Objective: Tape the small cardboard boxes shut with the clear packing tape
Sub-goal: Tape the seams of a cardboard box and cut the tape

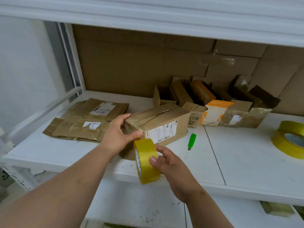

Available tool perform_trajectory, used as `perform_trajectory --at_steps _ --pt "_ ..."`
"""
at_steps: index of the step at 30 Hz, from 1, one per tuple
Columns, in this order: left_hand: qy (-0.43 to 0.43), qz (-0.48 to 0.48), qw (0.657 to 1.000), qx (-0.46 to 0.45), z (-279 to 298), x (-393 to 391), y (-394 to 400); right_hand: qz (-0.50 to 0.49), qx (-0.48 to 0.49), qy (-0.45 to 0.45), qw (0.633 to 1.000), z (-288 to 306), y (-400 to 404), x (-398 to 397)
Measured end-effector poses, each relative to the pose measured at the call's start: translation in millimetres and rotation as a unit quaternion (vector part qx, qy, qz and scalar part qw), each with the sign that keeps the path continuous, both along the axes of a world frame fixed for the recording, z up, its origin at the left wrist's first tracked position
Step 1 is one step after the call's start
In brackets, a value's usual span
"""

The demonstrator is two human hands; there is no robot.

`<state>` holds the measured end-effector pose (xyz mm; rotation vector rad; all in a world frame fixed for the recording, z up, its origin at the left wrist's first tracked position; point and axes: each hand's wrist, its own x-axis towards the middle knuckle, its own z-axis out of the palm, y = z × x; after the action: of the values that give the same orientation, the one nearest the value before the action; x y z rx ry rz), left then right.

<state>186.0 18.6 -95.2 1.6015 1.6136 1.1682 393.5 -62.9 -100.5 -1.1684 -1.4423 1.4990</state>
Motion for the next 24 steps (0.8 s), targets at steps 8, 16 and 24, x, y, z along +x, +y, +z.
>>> perform_trajectory --at_steps 8,16,24 --pt "0.047 -0.031 0.998 0.013 -0.4 -5.5 4.3 0.029 -0.007 0.02 0.999 -0.7 1.6 3.9" --pt "0.019 -0.024 1.0 -0.008 5.9 -4.9 4.9 -0.012 0.001 0.002 1.0 -1.6 0.2 7.6" --pt "-0.261 0.117 0.955 -0.073 6.2 0.5 -3.8 -0.012 -0.031 0.085 0.996 -2.2 15.3 0.6"
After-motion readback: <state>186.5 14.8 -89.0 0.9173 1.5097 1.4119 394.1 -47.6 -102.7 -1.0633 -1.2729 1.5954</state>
